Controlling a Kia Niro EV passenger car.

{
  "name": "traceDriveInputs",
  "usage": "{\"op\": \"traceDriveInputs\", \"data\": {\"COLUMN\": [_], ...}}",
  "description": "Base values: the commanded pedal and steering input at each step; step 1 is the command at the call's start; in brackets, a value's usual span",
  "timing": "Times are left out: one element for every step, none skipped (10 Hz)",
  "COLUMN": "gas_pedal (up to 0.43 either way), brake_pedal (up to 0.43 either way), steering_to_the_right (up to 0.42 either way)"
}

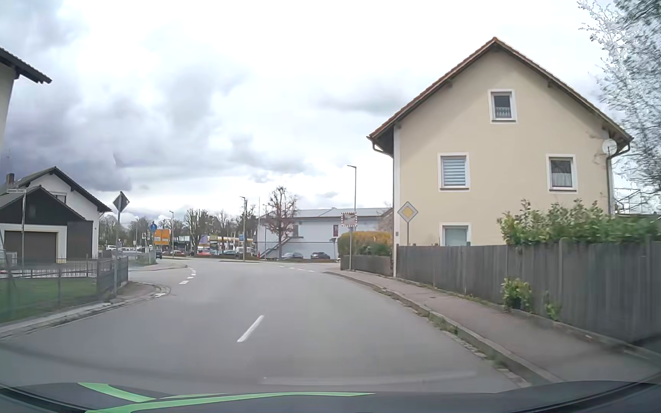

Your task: Follow the waypoints while adhering to traffic rules and regulations

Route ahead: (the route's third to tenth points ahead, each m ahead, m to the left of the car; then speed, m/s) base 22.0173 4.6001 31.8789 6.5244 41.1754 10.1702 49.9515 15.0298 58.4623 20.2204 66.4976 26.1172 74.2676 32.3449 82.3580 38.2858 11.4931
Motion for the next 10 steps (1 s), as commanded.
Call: {"op": "traceDriveInputs", "data": {"gas_pedal": [0.098,0.098,0.098,0.098,0.098,0.098,0.098,0.098,0.098,0.098], "brake_pedal": [0.0,0.0,0.0,0.0,0.0,0.0,0.0,0.0,0.0,0.0], "steering_to_the_right": [-0.017,-0.019,-0.022,-0.024,-0.024,-0.025,-0.028,-0.03,-0.033,-0.035]}}
